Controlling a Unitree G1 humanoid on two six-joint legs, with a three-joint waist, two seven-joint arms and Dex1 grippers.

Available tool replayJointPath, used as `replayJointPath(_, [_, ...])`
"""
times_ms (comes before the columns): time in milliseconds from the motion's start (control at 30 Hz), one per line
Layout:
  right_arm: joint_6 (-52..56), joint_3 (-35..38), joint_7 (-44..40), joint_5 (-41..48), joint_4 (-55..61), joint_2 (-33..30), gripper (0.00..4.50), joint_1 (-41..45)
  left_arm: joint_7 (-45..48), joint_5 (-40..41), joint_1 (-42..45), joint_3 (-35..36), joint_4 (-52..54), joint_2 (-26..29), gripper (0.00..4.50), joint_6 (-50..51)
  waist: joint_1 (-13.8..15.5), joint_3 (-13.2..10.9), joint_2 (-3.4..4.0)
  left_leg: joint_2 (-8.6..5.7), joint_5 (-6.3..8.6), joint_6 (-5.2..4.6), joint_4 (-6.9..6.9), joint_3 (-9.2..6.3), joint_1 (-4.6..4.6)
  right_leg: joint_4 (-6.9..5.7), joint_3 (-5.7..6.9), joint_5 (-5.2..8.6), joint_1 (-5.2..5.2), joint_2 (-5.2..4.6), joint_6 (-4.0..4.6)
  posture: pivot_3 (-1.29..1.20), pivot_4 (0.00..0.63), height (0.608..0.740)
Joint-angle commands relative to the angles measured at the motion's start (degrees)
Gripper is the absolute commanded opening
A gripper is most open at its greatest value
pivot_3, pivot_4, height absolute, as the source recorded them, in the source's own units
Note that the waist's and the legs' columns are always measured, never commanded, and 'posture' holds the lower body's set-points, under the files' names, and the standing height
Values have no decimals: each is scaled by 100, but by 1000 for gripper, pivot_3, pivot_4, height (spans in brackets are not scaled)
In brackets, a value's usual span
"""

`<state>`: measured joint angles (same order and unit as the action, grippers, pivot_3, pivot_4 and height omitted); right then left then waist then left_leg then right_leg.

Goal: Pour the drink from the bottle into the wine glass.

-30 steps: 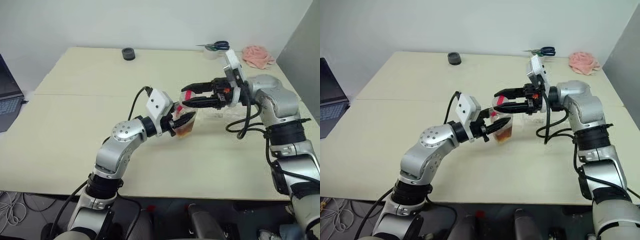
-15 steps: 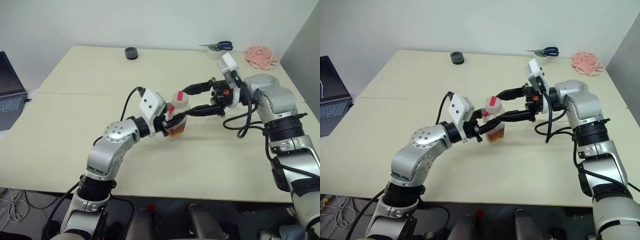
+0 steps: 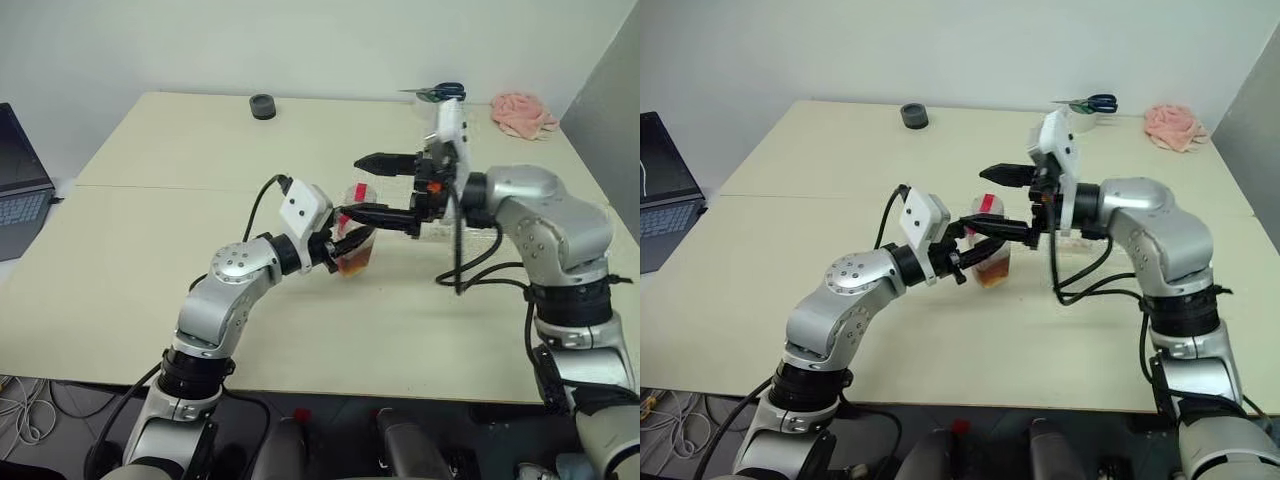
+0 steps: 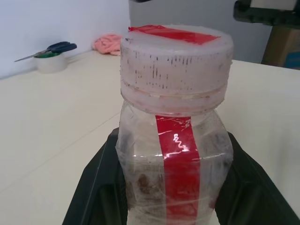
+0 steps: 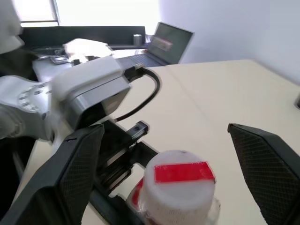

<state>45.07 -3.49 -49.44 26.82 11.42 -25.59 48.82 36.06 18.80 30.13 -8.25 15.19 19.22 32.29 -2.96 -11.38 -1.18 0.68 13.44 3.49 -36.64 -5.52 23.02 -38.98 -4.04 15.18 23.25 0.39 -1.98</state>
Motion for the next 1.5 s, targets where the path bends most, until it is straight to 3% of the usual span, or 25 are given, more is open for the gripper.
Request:
replayJointPath(33, [354, 233, 837, -51, 480, 133, 4500, -11, 58, 29, 173, 24, 107, -35, 1832, -187, 3, 0, 0, 0, 0, 0, -2, 1, 0, 0, 0, 0, 0, 0, 0, 0, 150, 740])
replayJointPath(667, [468, -20, 1891, -169, 687, 535, 4500, -193, 95, 5, 198, 31, 73, -82, 1832, -223, -2, 0, 0, 1, 1, -1, -2, 1, 0, 0, 0, 0, 0, 4, 0, 0, 150, 740])
replayJointPath(1500, [143, 208, 1079, 88, 482, -531, 4500, -543, 52, -4, 157, 10, 83, -91, 1828, -197, 0, 0, 0, 1, 1, -2, -2, 1, 1, 2, -1, 3, 0, 3, -5, 0, 150, 740])
